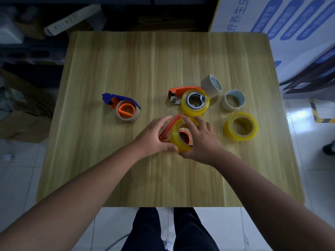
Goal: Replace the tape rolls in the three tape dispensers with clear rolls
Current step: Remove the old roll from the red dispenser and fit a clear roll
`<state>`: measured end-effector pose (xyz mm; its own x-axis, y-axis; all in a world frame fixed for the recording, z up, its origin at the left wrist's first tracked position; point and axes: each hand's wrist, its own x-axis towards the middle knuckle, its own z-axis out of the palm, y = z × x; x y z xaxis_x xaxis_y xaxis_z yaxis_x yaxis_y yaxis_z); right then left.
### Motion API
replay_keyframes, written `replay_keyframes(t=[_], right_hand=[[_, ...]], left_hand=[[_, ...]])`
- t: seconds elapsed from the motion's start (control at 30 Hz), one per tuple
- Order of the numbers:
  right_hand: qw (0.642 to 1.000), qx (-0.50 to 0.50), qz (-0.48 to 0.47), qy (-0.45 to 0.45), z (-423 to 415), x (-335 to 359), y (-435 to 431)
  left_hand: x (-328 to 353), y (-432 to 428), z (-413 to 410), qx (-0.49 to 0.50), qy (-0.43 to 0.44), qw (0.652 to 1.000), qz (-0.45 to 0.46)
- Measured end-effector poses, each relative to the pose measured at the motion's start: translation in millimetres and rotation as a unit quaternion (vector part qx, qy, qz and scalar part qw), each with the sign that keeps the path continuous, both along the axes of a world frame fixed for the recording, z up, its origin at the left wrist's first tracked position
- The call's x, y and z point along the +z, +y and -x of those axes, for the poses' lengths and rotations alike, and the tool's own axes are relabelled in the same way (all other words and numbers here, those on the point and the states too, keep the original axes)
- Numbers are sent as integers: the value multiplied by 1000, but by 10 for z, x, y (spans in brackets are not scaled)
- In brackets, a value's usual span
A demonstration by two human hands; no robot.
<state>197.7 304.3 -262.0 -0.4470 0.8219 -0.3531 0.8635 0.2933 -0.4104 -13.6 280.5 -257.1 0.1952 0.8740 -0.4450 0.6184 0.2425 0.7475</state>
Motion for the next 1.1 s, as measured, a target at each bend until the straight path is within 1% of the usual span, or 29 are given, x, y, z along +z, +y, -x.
replay_keyframes(t=[0.03, 0.1, 0.2, 0.27, 0.4, 0.67, 0.83, 0.97, 1.1], right_hand=[[1000, -10, -1, -7, -1, -5, -8], [1000, -16, 1, -23, 9, -14, -22], [999, -8, -3, -39, 8, -15, -41], [999, 7, -7, -53, -4, -19, -57], [996, 48, -20, -70, -31, -55, -104], [995, 73, -40, -59, -113, -165, -128], [997, 70, -28, -34, -124, -279, -56], [998, 62, -1, -22, -110, -386, 25], [999, 51, 5, -15, -145, -470, 14]], left_hand=[[-34, -46, -2, -32, 47, 997, -48], [-115, -87, -7, -58, 106, 983, -137], [-168, -76, 51, -49, 126, 961, -243], [-184, -63, 129, -41, 135, 952, -270], [-232, -89, 224, -54, 164, 953, -249], [-338, -202, 260, -10, 150, 961, -231], [-391, -271, 206, 63, 100, 978, -172], [-468, -372, 300, 118, 107, 980, -117], [-576, -467, 340, 118, 116, 985, -49]])
